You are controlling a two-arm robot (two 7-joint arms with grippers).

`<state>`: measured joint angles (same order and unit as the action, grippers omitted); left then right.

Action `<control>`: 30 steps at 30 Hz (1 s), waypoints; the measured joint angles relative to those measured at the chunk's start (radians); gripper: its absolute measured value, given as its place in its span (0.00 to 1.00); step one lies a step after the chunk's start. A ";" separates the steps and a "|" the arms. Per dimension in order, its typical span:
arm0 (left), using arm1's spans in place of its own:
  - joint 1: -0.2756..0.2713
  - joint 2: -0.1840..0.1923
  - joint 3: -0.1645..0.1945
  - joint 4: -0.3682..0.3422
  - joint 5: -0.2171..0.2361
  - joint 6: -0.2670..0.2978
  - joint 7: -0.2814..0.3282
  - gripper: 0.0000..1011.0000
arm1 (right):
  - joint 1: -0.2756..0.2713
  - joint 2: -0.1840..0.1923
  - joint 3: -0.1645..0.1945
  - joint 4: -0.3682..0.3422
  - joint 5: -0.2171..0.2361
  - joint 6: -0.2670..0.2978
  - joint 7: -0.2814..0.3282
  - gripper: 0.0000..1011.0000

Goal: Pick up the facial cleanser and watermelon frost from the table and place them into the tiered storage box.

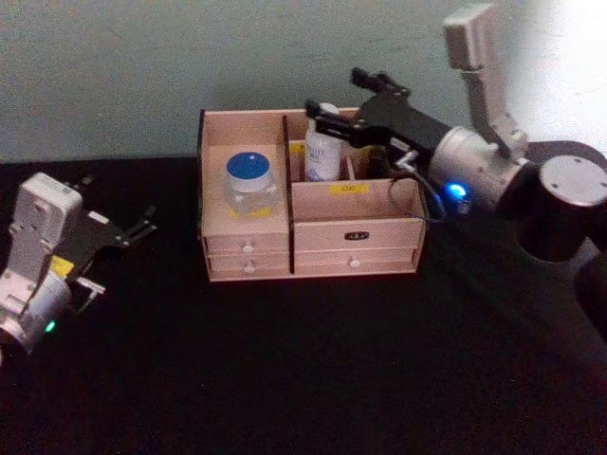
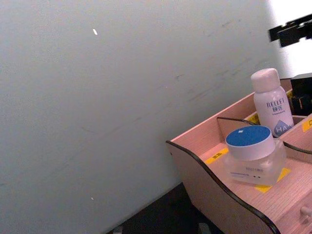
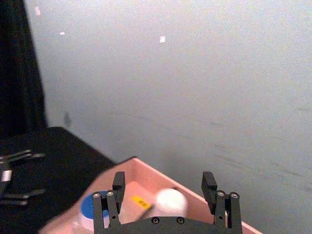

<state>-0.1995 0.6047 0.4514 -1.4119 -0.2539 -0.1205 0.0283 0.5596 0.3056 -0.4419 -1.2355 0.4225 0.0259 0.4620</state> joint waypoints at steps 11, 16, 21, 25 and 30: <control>0.000 0.000 0.000 0.000 0.000 0.000 0.000 0.99 | -0.134 0.061 0.098 -0.118 -0.045 -0.023 -0.135 0.99; 0.000 0.000 0.000 0.000 0.000 0.000 0.000 0.99 | -0.220 0.075 0.150 -0.172 -0.070 -0.035 -0.216 0.99; 0.000 0.000 0.000 0.000 0.000 0.000 0.000 0.99 | -0.283 0.078 0.188 -0.205 -0.086 -0.051 -0.269 0.99; 0.000 0.000 0.000 0.000 0.000 0.000 0.000 0.99 | -0.350 0.075 0.226 -0.230 -0.106 -0.067 -0.321 0.99; 0.000 0.000 0.000 0.000 0.000 0.000 0.000 0.99 | -0.393 0.064 0.241 -0.223 -0.130 -0.062 -0.350 0.99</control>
<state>-0.1996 0.6047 0.4514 -1.4119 -0.2539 -0.1206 0.0283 0.1669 0.3691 -0.2013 -1.4587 0.2928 -0.0363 0.1124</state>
